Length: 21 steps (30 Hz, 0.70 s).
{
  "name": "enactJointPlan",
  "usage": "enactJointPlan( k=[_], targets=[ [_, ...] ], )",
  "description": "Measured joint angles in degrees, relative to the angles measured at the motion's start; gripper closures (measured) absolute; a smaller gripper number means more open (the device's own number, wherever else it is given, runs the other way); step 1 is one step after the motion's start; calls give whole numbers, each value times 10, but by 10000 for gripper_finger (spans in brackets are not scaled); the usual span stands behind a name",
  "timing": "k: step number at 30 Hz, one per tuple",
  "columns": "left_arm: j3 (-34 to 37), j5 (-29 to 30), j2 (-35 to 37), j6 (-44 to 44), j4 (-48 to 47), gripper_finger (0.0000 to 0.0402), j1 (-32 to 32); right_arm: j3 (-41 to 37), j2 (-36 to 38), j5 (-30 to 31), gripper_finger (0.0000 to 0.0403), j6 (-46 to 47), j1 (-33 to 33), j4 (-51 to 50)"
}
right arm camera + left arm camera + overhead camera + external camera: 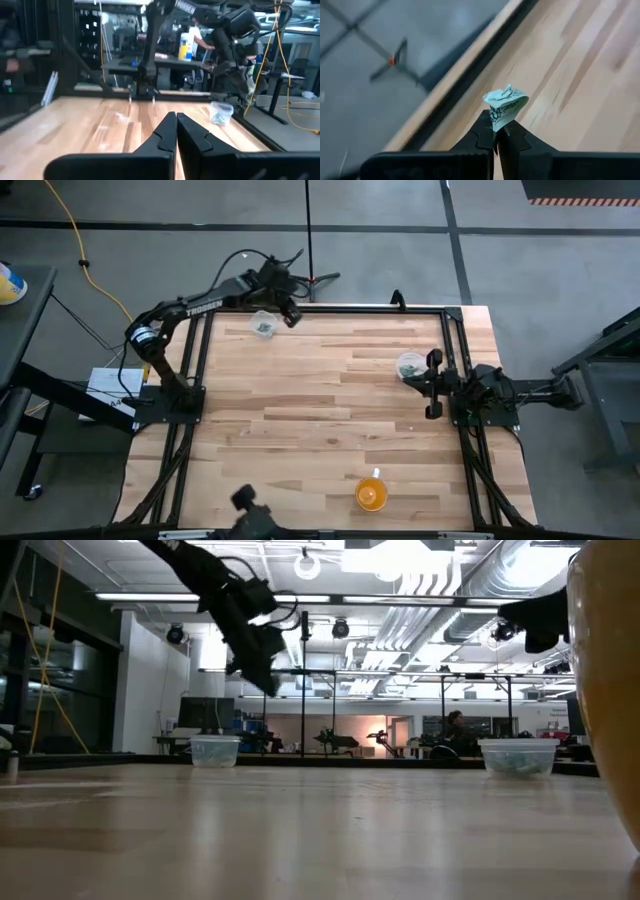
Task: Pick and place items into bin
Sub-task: Put the stevia packet into the top transparent bin
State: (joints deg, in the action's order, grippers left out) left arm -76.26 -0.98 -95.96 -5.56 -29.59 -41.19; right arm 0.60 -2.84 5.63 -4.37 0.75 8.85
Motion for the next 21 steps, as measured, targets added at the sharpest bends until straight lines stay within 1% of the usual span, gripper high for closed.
enactJointPlan(
  k=[6, 9, 12, 18, 21],
  targets=[
    [1, 17, 0, 18, -108, 362, -38, 0, 1, 22, 398, -10, 0, -16],
    [1, 50, 0, 30, -145, 358, -47, 0, 0, 24, 401, -12, 0, -22],
    [8, 57, 0, 40, -146, 362, -50, 0, 0, 24, 399, -12, 0, -23],
    [41, 50, -1, 42, -152, 361, -49, 0, 0, 24, 401, -18, 0, -26],
    [56, 50, -1, 43, -151, 352, -49, 0, 0, 24, 399, -21, 0, -25]
  ],
)
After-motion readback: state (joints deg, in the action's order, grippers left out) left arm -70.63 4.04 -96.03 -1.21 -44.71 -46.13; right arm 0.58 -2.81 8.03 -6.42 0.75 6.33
